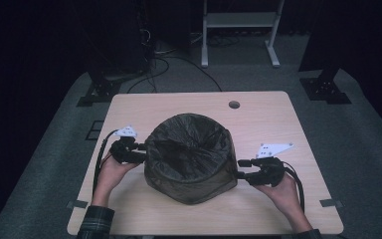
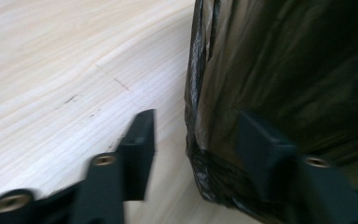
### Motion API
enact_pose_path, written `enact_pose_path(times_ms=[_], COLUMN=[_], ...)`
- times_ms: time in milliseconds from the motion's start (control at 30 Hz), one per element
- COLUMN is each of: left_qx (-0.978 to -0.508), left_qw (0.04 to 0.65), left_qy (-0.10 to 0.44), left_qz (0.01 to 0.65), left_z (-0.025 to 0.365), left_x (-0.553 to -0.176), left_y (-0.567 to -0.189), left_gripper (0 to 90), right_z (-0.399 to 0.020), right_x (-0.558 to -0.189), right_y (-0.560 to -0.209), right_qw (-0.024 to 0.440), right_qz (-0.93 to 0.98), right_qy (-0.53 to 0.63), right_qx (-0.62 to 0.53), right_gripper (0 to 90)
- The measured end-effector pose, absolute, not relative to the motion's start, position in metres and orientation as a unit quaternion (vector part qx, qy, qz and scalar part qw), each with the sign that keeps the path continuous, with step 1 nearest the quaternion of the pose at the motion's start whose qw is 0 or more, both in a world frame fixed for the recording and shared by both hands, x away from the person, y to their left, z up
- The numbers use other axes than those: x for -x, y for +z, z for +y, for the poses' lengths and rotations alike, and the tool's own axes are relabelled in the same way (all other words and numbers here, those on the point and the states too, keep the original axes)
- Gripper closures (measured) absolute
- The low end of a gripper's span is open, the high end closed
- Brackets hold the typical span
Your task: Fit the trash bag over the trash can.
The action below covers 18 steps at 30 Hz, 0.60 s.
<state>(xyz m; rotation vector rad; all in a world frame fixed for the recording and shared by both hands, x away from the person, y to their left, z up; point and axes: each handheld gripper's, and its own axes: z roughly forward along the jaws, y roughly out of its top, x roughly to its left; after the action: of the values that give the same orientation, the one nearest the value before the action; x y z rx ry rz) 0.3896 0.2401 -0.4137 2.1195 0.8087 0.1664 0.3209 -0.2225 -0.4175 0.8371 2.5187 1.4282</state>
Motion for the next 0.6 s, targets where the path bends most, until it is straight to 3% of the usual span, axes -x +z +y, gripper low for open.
enact_pose_path(times_ms=[200,267,433,600], left_qx=[-0.850,-0.854,-0.858,-0.864], left_qw=[0.409,0.405,0.402,0.399], left_qy=[0.083,0.082,0.080,0.087], left_qz=[0.320,0.316,0.310,0.295], left_z=[0.256,0.261,0.271,0.276], left_x=[-0.374,-0.368,-0.352,-0.336], left_y=[-0.406,-0.404,-0.402,-0.404], left_gripper=[18.5,15.3,3.0,0.0], right_z=[-0.231,-0.233,-0.234,-0.232], right_x=[-0.318,-0.317,-0.315,-0.312], right_y=[-0.394,-0.386,-0.366,-0.348], right_qw=[0.074,0.081,0.097,0.097], right_qz=[0.819,0.816,0.816,0.814], right_qy=[0.498,0.506,0.512,0.524], right_qx=[-0.275,-0.267,-0.251,-0.230], right_gripper=[16.6,12.3,10.0,9.7])
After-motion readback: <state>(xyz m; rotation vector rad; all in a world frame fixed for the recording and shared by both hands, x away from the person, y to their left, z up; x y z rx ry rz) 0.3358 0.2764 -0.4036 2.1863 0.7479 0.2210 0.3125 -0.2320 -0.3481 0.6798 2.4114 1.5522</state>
